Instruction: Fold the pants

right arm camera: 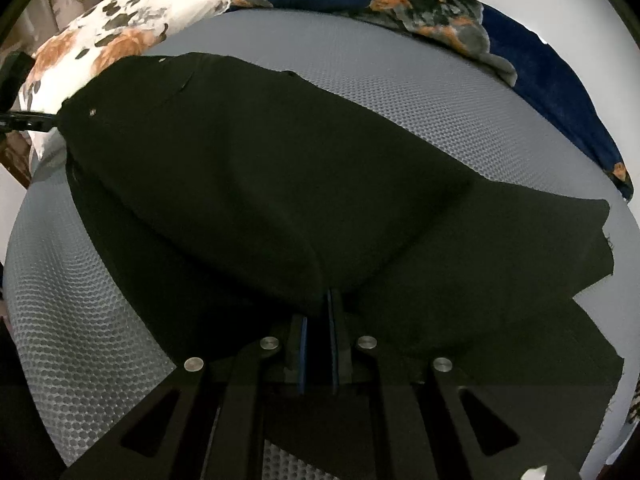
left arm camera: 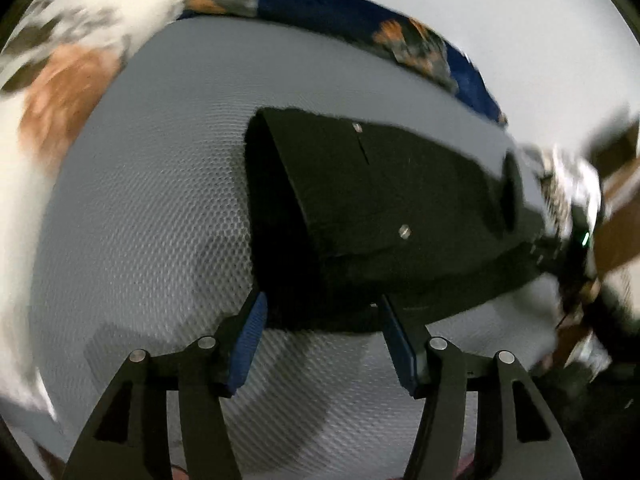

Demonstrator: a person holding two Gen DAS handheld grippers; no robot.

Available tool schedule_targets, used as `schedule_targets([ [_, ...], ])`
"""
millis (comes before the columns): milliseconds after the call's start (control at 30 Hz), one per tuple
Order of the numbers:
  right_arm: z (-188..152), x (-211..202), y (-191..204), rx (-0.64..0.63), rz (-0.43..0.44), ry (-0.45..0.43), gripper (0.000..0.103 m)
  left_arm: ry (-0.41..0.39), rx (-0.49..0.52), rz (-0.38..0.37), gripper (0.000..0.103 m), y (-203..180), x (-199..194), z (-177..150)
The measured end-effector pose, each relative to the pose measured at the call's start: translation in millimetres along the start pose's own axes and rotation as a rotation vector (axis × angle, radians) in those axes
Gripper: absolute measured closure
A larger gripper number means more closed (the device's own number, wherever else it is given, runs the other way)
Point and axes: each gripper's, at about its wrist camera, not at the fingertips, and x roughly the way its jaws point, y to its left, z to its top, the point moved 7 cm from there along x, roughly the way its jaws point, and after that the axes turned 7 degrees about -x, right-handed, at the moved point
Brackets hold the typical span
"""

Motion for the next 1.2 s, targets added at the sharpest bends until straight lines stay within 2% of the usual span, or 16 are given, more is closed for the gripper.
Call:
schedule_targets([
  [67, -1, 1, 0, -0.003, -0.002, -0.001, 0.096, 0.016, -0.101, -0.034, 0.044, -1, -3, -5],
  [200, -1, 1, -1, -0.005, -0.008, -0.009, 0.096, 0.108, -0.314, -0.144, 0.046, -7, 15, -17],
  [367, -2, 1, 0, -0.001, -0.009, -0.017, 0.096, 0.074, -0.496, -0.211, 0.046, -8, 30, -7],
  [500, -2, 0, 1, 0.000, -0.017, -0.022, 0.096, 0.055, -0.590, -0.188, 0.047, -1, 40, -4],
  [533, -2, 0, 1, 0.003, -0.018, -0.023, 0.096, 0.048, -0.605, -0.178, 0.057, 2, 43, -4],
  [567, -2, 0, 1, 0.005, -0.019, -0.026, 0.096, 0.043, -0.596, -0.158, 0.073, 0, 49, 1],
  [667, -2, -6, 2, 0.001, -0.034, -0.036, 0.096, 0.032, -0.526, -0.110, 0.086, 0, 52, 8],
  [867, -5, -37, 12, 0.009, -0.049, -0.069, 0.096, -0.035, -0.341, -0.115, 0.088, -15, 36, 31],
  [933, -11, -40, 19, 0.012, -0.033, -0.057, 0.096, -0.025, -0.267, -0.086, 0.088, -14, 39, 33],
  [1067, -25, -29, 36, 0.000, -0.011, -0.016, 0.096, 0.069, -0.267, -0.038, 0.088, 8, 60, 15],
  [1200, -35, -19, 48, -0.008, 0.016, 0.026, 0.096, 0.063, -0.246, -0.033, 0.087, 14, 56, 9],
])
